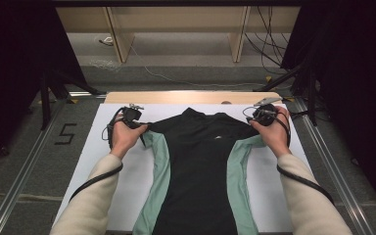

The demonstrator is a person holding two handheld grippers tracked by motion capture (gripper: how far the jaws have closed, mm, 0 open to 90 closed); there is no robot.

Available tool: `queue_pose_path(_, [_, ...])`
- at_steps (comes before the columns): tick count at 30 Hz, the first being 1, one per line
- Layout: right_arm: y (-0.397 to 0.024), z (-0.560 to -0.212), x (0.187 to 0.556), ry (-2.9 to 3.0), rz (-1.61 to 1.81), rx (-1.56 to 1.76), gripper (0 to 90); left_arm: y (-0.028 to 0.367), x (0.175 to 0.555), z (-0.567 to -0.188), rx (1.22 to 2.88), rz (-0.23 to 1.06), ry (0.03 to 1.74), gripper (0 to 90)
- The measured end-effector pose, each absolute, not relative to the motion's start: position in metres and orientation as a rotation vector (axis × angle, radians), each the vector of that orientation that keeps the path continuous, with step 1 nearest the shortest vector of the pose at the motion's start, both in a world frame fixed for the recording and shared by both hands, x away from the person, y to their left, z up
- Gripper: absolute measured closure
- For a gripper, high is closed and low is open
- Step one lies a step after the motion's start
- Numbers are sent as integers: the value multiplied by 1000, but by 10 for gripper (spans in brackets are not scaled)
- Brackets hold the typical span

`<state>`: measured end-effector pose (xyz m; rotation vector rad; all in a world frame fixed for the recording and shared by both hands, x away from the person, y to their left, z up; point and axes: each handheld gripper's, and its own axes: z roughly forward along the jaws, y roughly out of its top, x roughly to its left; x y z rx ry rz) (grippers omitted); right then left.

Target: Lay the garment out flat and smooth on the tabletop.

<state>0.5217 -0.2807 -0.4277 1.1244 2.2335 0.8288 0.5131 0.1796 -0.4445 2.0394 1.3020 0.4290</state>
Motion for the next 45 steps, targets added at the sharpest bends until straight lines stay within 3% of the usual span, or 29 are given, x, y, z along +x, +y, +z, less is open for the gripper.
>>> queue_pose_path(7, [-266, -431, 445, 2426, 1005, 1076, 613, 180, 459, -429, 2035, 430, 1162, 555])
queue_pose_path(16, [-261, -460, 375, 2645, 1007, 1188, 643, 156, 368, -463, 2235, 56, 1003, 517])
queue_pose_path(20, [-253, -466, 369, 2713, 940, 1203, 765, 143, 355, -477, 2296, 3, 977, 655])
queue_pose_path(24, [-251, -467, 369, 2764, 894, 1215, 899, 141, 355, -474, 2323, 6, 969, 881])
queue_pose_path(35, [-265, -459, 357, 2789, 769, 1226, 900, 149, 344, -466, 2330, -31, 970, 886])
queue_pose_path(37, [-266, -459, 355, 2797, 762, 1218, 900, 152, 346, -465, 2327, -65, 969, 867])
queue_pose_path(39, [-265, -459, 355, 2801, 773, 1213, 900, 157, 351, -459, 2278, -81, 973, 764])
queue_pose_path(43, [-266, -458, 355, 2782, 834, 1217, 895, 185, 379, -432, 2126, 107, 1008, 575])
queue_pose_path(45, [-268, -456, 356, 2762, 863, 1228, 867, 202, 404, -419, 2066, 239, 1059, 552])
